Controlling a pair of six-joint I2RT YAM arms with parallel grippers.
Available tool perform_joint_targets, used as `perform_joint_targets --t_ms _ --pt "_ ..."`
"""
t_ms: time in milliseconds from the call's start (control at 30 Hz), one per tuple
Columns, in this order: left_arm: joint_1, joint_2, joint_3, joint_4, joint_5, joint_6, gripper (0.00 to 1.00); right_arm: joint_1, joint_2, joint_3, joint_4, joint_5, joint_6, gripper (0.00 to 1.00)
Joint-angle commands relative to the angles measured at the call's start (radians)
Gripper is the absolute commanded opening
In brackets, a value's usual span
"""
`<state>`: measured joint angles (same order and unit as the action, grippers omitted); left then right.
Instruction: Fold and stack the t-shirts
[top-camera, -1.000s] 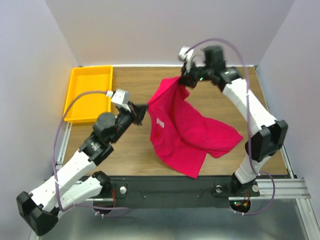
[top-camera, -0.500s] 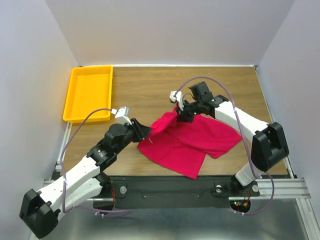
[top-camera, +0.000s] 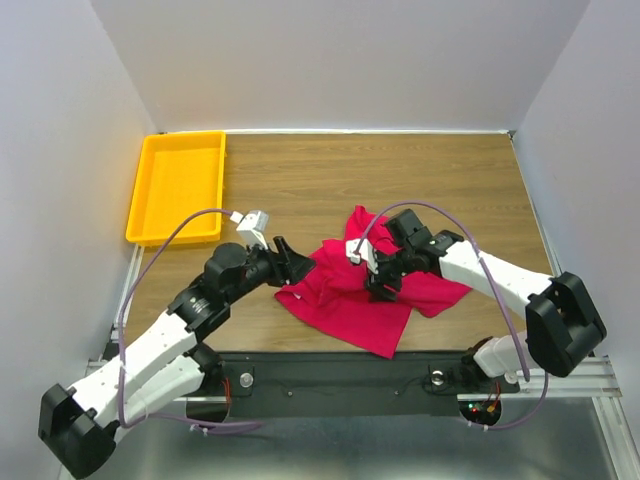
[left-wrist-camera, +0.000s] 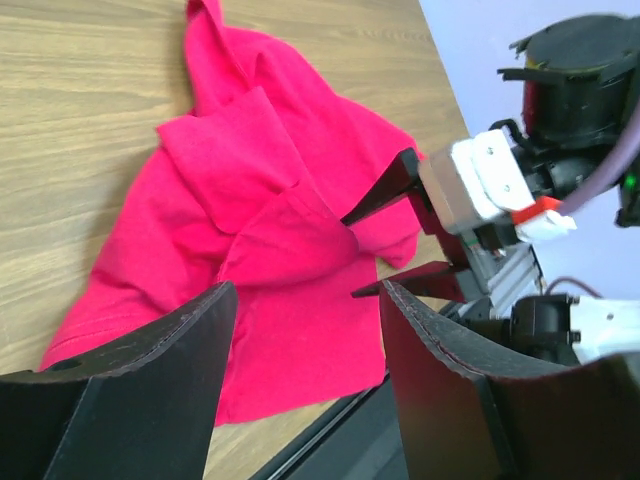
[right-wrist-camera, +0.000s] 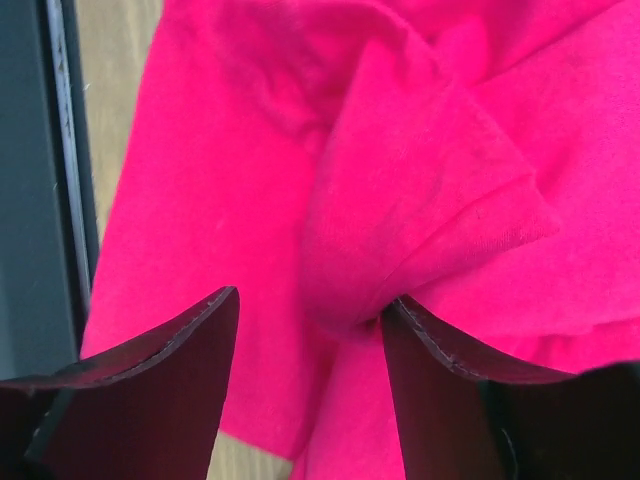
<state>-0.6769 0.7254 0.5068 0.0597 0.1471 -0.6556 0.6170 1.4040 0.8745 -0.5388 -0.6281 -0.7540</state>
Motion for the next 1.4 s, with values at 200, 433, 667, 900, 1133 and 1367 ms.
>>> perform_joint_targets --t_ms 200,433,667,900,1133,1367 --pt "0.002 0.411 0.159 0.215 0.241 0.221 0.68 -0.042 -0.137 0.035 -0.098 0.027 -0.016 0.68" --pt "0.002 0.598 0.331 0.197 0.374 0.437 0.68 -0.451 -0.171 0.092 -0.093 -0.159 0.074 0.68" --pt "-0.012 0.749 0.459 0.066 0.493 0.585 0.68 -0.523 -0.209 0.002 -0.067 -0.200 0.099 0.69" --pt "-0.038 0.876 0.585 -0.116 0.470 0.735 0.69 -0.577 -0.194 -0.028 -0.055 -0.243 0.108 0.69" --pt "-0.055 1.009 0.717 -0.268 0.443 0.769 0.68 -0.600 -0.200 -0.034 -0.049 -0.257 0.113 0.69" --pt "-0.061 1.049 0.765 -0.337 0.526 0.769 0.05 -0.611 -0.211 -0.040 -0.044 -0.262 0.114 0.69"
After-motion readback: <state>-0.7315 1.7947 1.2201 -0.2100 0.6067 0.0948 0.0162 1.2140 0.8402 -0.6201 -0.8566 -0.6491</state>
